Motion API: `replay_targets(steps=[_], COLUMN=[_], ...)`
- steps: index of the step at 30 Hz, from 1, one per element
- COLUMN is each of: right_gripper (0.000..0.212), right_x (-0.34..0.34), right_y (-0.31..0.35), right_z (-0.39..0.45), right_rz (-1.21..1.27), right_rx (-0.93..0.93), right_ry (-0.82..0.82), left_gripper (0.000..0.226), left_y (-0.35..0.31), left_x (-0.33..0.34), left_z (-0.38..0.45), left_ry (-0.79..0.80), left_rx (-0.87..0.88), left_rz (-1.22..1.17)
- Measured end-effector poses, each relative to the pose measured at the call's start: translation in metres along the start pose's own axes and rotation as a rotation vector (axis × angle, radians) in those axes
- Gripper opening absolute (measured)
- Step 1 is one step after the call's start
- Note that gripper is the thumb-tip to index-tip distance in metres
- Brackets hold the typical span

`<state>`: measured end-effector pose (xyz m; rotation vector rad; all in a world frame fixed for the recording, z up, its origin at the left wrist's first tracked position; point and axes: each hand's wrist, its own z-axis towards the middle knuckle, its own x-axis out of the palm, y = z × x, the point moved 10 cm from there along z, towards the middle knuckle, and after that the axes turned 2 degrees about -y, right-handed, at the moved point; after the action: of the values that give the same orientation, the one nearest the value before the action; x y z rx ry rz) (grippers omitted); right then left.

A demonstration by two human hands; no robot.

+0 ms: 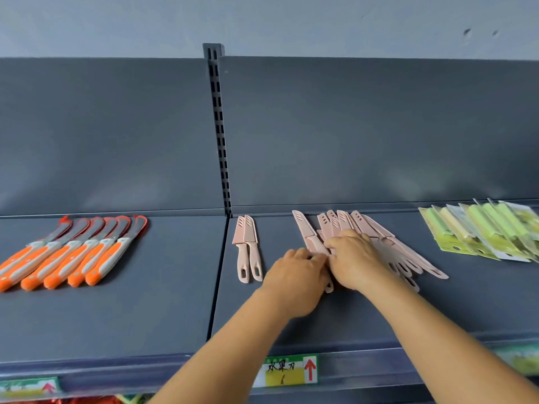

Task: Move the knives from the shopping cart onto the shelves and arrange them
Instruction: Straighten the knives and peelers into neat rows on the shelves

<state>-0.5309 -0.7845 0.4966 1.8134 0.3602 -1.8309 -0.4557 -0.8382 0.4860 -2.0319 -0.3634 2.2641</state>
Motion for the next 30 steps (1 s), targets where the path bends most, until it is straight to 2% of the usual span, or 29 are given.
replay_targets(steps=[5, 9, 13, 16, 23, 29, 30], right_gripper=[0.037, 0.037, 0.019, 0.005, 0.016, 0.006, 0.013], right_x=[-0.003, -0.005, 0.007, 0.005, 0.004, 0.004, 0.005], right_y=[-0.012, 0.004, 0.027, 0.034, 0.030, 0.037, 0.041], right_z=[0.001, 0.001, 0.006, 0.011, 0.019, 0.014, 0.014], right_rz=[-0.015, -0.004, 0.047, 0.008, -0.031, 0.043, 0.060], right_rx=[0.004, -0.067, -0.128, -0.107, -0.035, -0.070, -0.082], right_ry=[-0.011, -0.062, 0.031, 0.033, -0.017, -0.024, -0.023], left_gripper=[0.040, 0.044, 0.040, 0.029, 0.025, 0.054, 0.055], left_y=[-0.001, 0.015, 0.021, 0.027, 0.025, 0.034, 0.037], left_x=[0.005, -0.006, -0.012, -0.018, -0.030, -0.037, -0.039], left_z=[0.010, 0.004, -0.008, -0.014, -0.014, -0.018, -0.020], left_ry=[0.001, -0.007, -0.019, -0.048, -0.040, -0.144, -0.153], left_rx=[-0.075, -0.191, -0.247, -0.348, -0.419, -0.400, -0.411], left_rz=[0.153, 0.135, 0.167, 0.168, 0.208, 0.187, 0.191])
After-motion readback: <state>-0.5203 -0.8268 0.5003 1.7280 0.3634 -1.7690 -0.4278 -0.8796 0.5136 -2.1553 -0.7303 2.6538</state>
